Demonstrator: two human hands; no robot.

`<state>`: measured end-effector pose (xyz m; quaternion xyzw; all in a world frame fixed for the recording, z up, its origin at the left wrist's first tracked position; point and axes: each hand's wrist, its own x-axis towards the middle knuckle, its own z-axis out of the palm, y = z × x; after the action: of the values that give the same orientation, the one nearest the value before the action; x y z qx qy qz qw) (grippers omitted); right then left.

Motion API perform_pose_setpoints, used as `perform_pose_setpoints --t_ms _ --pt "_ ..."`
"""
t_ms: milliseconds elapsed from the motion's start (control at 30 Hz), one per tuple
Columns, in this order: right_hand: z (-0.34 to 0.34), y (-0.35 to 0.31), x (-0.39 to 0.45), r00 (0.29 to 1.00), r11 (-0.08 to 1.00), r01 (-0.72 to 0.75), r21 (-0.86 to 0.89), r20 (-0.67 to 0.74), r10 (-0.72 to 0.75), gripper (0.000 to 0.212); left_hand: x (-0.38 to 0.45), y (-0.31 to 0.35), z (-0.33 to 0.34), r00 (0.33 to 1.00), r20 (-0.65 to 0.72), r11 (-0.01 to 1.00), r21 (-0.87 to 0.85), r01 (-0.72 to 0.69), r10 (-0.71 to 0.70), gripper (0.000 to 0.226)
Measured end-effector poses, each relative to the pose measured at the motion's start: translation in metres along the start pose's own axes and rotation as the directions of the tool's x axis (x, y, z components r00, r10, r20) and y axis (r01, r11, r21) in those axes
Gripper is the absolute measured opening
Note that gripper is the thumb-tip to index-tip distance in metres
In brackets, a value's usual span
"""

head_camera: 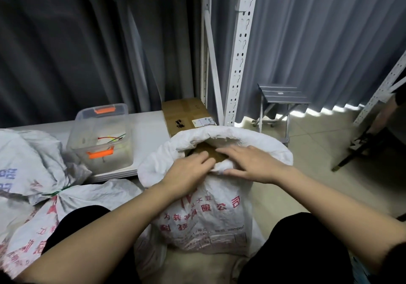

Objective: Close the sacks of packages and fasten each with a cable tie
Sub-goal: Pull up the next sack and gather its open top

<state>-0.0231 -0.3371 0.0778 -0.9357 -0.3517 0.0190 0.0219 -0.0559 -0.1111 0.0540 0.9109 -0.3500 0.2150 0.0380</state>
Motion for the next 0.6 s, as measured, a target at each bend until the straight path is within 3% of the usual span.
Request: perform_pose_setpoints --t_ms 67,133,267,400,467,533,567,600 --pt "0.006 -0.011 0.01 0.999 0.994 0.049 -0.097 0.026 -0.047 0.051 -0.001 0.008 0.001 0.997 -0.05 0.993 0.098 -0.061 0.066 0.014" --pt "0.015 -0.013 0.014 0.996 0.976 0.088 -0.198 0.031 -0.084 0.037 -0.003 0.007 0.003 0.998 -0.054 0.997 0.073 -0.017 0.021 0.016" --pt "0.021 -0.01 0.007 0.986 0.957 0.139 -0.255 -0.057 -0.158 0.055 -0.013 -0.004 0.008 0.982 0.152 0.993 -0.023 0.119 -0.114 0.036" --pt "0.019 -0.005 -0.001 0.983 0.945 0.145 -0.293 -0.067 -0.171 0.063 -0.022 -0.016 0.002 0.947 0.25 0.979 0.028 0.202 -0.203 0.028" --pt "0.018 -0.004 -0.003 0.977 0.94 0.155 -0.304 -0.091 -0.191 0.054 -0.021 -0.018 -0.003 0.88 0.384 0.959 0.053 0.279 -0.278 0.03" --pt "0.021 0.0 -0.005 0.973 0.944 0.146 -0.295 -0.129 -0.191 0.052 -0.014 -0.022 -0.012 0.753 0.549 0.919 0.077 0.386 -0.362 0.037" --pt "0.021 0.0 -0.005 0.975 0.945 0.14 -0.295 -0.124 -0.183 0.052 -0.01 -0.025 -0.018 0.711 0.589 0.912 0.12 0.393 -0.384 0.039" --pt "0.019 -0.001 -0.006 0.979 0.946 0.135 -0.294 -0.107 -0.173 0.051 -0.007 -0.028 -0.024 0.71 0.589 0.92 0.189 0.343 -0.386 0.038"
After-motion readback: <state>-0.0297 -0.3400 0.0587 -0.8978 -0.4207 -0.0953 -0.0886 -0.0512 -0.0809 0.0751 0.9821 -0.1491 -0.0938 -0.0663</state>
